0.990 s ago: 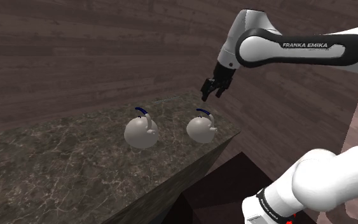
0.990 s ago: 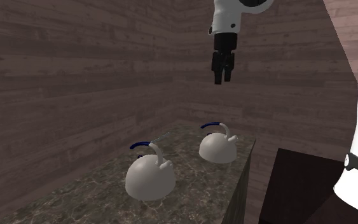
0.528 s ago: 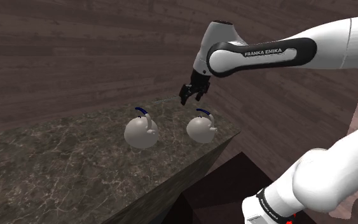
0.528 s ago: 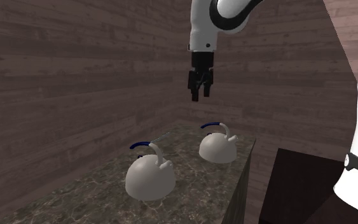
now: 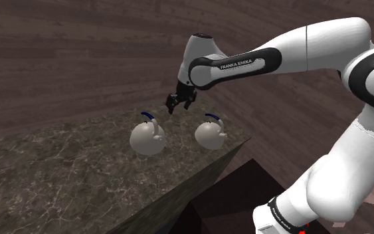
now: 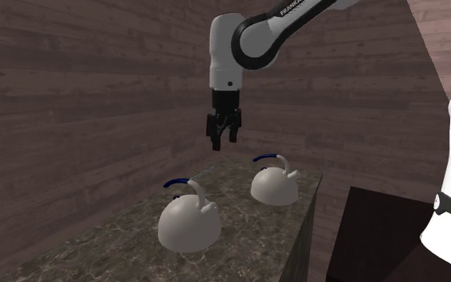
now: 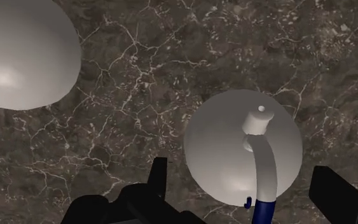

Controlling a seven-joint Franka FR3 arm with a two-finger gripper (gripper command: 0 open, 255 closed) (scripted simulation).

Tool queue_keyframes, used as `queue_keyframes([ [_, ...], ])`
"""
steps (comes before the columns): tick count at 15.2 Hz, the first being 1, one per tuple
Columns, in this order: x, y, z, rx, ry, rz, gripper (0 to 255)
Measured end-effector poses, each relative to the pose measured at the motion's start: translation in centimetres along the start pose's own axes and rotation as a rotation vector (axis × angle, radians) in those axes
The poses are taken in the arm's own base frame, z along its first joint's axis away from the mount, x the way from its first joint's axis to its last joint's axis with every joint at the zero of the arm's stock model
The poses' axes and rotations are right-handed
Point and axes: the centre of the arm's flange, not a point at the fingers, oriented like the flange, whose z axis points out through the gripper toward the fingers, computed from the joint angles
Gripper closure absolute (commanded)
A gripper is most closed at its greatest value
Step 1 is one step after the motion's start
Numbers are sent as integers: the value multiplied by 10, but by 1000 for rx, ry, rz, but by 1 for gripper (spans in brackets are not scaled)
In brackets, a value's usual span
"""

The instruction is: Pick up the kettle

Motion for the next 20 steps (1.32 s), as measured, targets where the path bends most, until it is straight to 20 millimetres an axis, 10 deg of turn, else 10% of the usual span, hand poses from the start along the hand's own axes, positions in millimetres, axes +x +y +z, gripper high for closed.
queue_keyframes([
  [9,76,-58,65,3,11,-25,0],
  [17,79,-65,109,2,11,-26,0],
  [18,79,-65,111,2,11,-26,255],
  [20,79,-64,112,2,12,-26,255],
])
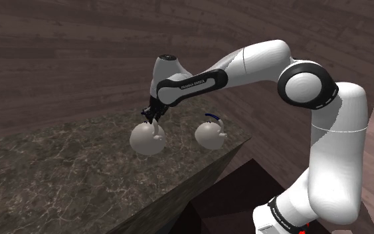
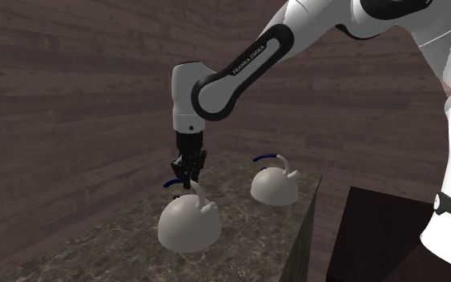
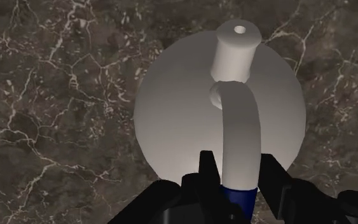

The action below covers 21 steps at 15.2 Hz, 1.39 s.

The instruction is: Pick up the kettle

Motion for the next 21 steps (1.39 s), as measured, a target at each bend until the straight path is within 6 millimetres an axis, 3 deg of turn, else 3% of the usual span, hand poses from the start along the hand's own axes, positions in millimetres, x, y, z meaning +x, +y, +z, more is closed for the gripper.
queue_keyframes([
  [9,0,-1,-1,0,-1,0,255],
  [21,2,1,-61,0,-1,0,255],
])
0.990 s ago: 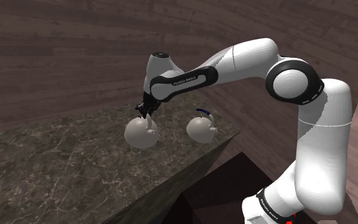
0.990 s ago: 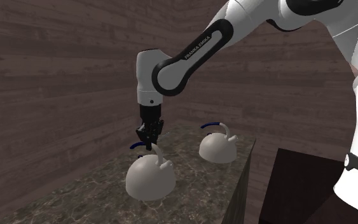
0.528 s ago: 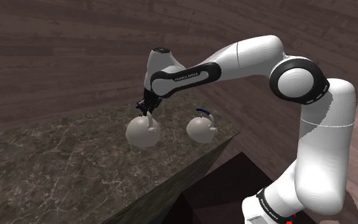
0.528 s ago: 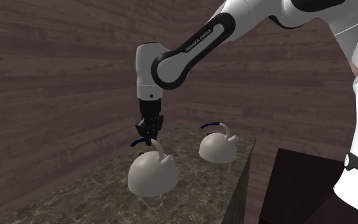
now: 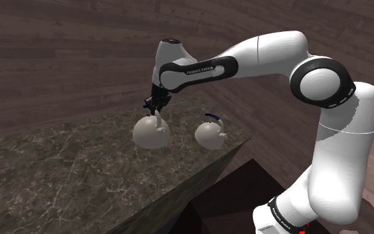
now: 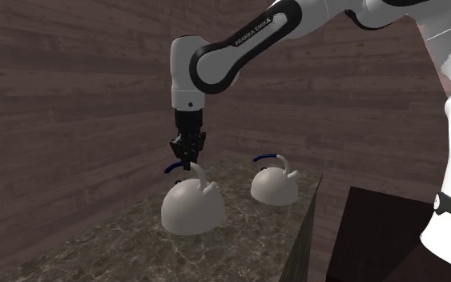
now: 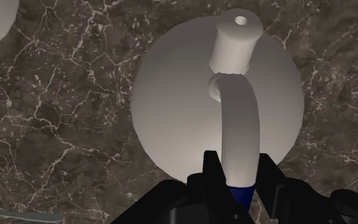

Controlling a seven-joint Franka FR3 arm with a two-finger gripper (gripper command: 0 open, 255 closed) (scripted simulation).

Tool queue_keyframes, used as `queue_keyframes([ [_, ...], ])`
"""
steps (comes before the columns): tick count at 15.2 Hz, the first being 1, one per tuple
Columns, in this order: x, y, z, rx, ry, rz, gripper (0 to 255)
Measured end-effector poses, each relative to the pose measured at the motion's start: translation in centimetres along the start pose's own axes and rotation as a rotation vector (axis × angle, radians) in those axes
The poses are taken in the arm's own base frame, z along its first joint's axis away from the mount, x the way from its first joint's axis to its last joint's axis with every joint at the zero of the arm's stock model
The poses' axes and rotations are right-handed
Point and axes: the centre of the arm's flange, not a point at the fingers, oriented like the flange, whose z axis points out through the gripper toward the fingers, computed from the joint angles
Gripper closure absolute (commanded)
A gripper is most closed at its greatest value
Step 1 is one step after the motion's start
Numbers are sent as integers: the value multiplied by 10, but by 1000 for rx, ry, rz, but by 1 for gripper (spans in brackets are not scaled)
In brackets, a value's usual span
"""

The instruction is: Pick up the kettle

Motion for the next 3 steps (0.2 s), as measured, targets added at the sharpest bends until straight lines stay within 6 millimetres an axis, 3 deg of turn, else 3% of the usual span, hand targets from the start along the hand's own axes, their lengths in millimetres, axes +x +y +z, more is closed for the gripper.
queue_keyframes([
  [3,1,1,-15,0,0,0,255],
])
